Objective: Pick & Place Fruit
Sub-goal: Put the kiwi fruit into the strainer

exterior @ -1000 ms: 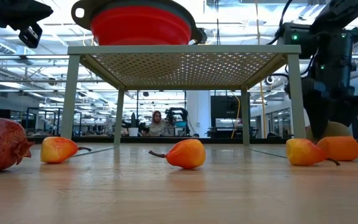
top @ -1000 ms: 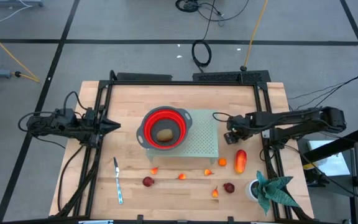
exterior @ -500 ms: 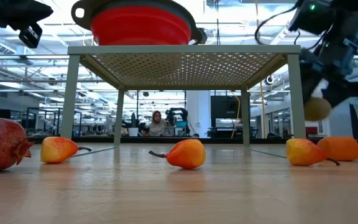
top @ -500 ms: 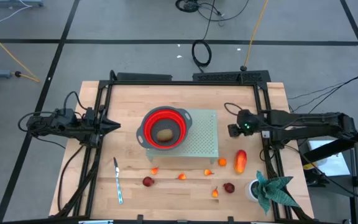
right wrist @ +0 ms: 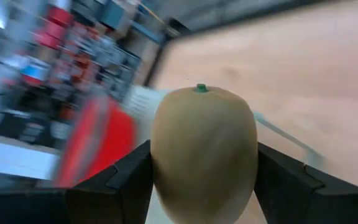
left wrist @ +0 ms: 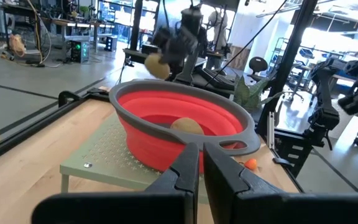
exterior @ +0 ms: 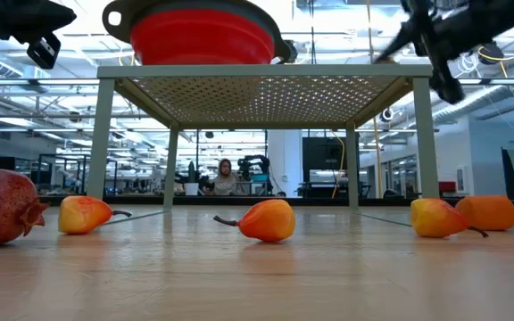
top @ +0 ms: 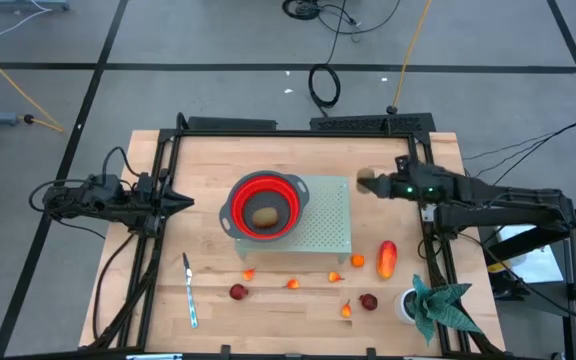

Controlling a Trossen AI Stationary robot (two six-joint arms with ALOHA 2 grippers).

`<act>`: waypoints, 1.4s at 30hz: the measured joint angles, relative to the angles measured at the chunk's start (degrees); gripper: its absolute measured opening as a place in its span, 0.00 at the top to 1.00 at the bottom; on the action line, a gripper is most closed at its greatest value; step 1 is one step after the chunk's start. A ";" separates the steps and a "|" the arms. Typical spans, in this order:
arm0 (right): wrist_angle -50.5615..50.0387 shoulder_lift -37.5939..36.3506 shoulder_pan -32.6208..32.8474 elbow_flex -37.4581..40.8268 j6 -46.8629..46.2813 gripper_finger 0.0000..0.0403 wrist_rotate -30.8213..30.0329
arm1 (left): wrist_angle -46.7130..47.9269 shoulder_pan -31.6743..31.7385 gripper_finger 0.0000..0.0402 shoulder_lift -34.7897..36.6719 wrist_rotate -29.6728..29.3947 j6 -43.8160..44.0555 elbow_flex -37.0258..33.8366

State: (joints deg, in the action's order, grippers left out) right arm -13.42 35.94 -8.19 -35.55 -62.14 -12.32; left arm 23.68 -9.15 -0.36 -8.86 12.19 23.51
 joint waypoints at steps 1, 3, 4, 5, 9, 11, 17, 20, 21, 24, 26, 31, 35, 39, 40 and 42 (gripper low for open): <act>2.26 -0.08 0.00 0.00 0.49 0.44 -0.04 | 0.00 0.00 0.95 0.00 0.00 0.01 0.00; 6.60 -0.08 -0.02 0.00 0.80 0.43 -0.05 | 0.00 0.00 0.95 0.00 0.00 0.02 0.00; 8.56 -0.04 -0.02 0.00 0.81 0.43 -0.09 | 0.00 0.00 0.95 0.00 0.00 0.00 0.00; 10.58 -0.01 0.00 0.00 0.89 0.43 -0.11 | 0.00 0.00 0.95 0.00 0.00 0.02 0.00; 17.53 0.16 0.00 0.00 2.33 0.44 -0.12 | 0.00 0.00 0.95 -0.01 0.00 0.02 0.00; 20.36 0.12 0.00 0.00 3.43 0.44 -0.13 | 0.00 0.00 0.95 0.00 0.00 0.02 0.00; 21.71 0.14 0.00 0.00 4.34 0.44 -0.11 | 0.00 0.00 0.95 -0.01 0.00 0.04 0.00; 21.73 0.29 0.00 0.00 4.82 0.44 0.03 | 0.00 0.00 0.95 0.00 0.00 0.07 0.00; 21.71 0.31 0.00 -0.02 5.69 0.44 0.18 | 0.00 -0.02 0.95 -0.01 0.01 0.07 0.00; 21.82 0.48 0.07 0.00 12.16 0.44 1.12 | 0.01 0.00 0.95 -0.01 0.01 0.06 0.00; 21.75 0.72 0.07 -0.01 17.82 0.44 3.28 | 0.00 0.00 0.95 -0.01 0.01 0.07 0.00; 22.14 0.79 0.05 -0.01 30.24 0.44 6.10 | 0.02 0.00 0.95 0.00 0.01 0.07 0.00; 23.30 0.79 0.07 -0.02 38.89 0.43 6.75 | 0.02 0.00 0.95 -0.01 0.02 0.07 0.00; 25.11 0.79 0.04 -0.02 48.35 0.43 6.91 | 0.02 0.00 0.95 0.00 0.00 0.05 0.00; 25.88 0.79 0.04 -0.02 50.61 0.43 7.51 | 0.02 0.00 0.95 -0.01 0.00 0.07 0.00; 27.62 0.79 0.04 -0.02 55.52 0.43 9.16 | 0.02 0.00 0.95 -0.02 0.00 0.07 0.00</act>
State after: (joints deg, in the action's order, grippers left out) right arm 14.21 36.73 -8.14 -35.57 -6.62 -3.16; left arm 23.70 -9.15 -0.38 -8.86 12.25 23.51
